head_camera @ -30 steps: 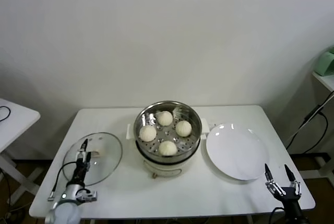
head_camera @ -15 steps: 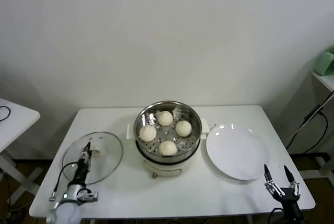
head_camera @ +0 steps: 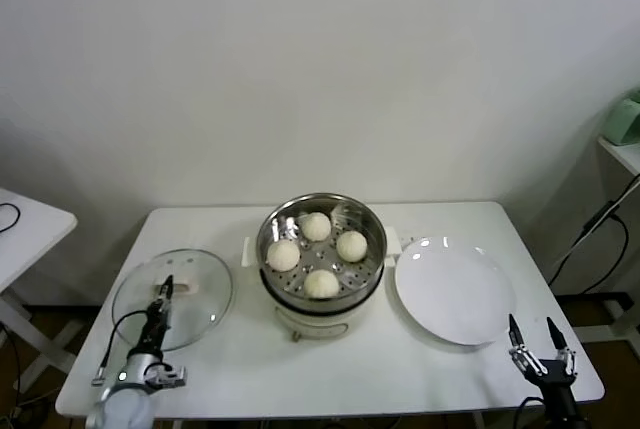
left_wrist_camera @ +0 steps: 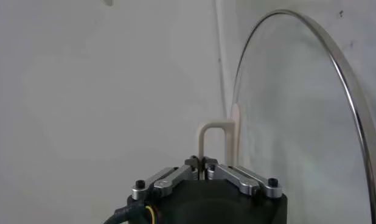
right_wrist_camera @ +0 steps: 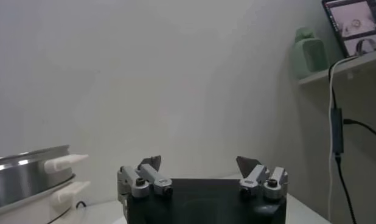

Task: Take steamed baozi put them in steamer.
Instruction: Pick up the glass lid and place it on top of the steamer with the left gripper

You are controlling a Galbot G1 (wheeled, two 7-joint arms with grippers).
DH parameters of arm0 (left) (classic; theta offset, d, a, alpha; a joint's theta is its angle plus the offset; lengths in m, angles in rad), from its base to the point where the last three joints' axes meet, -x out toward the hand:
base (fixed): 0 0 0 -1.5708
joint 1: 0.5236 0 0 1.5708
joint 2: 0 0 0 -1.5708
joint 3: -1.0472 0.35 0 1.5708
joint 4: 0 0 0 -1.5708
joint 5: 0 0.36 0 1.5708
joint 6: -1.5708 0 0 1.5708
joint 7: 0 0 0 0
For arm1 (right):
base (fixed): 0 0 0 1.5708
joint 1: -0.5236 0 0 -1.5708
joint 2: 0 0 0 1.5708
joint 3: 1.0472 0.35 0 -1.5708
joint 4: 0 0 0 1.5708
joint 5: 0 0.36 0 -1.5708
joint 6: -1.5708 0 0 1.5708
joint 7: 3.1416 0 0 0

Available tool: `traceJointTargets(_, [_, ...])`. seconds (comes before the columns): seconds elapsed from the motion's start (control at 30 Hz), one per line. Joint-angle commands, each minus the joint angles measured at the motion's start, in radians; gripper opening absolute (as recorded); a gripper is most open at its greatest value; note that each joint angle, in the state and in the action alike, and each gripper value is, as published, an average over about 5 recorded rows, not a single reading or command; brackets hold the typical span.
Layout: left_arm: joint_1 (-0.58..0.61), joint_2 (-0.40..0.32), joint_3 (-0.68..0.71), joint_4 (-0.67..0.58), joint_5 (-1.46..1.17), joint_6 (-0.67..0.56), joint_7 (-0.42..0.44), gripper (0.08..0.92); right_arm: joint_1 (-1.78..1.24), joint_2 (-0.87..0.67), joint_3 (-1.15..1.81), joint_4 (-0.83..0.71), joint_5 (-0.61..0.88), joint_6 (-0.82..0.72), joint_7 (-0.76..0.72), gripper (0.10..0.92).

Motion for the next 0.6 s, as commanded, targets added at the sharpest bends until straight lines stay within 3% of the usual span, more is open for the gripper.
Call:
traceJointTargets(0.03, [0.026,0.019,0.009,-0.073,-0.051,0.007,0.022,0.132,0.001,-0.002,0.002,-0.001,0.000,0.000,0.001,0.823])
traceJointTargets(0.3, [0.119,0.173,0.075,-0.338,-0.325,0.145,0.225,0.132,0.002,-0.014,-0.002,-0.001,-0.005,-0.007,0.001,0.823])
traceJointTargets(0.6, [0.119,0.275,0.133,-0.572,-0.554,0.336,0.345,0.132,0.000,-0.018,-0.011,-0.002,-0.021,-0.012,-0.001,0.823])
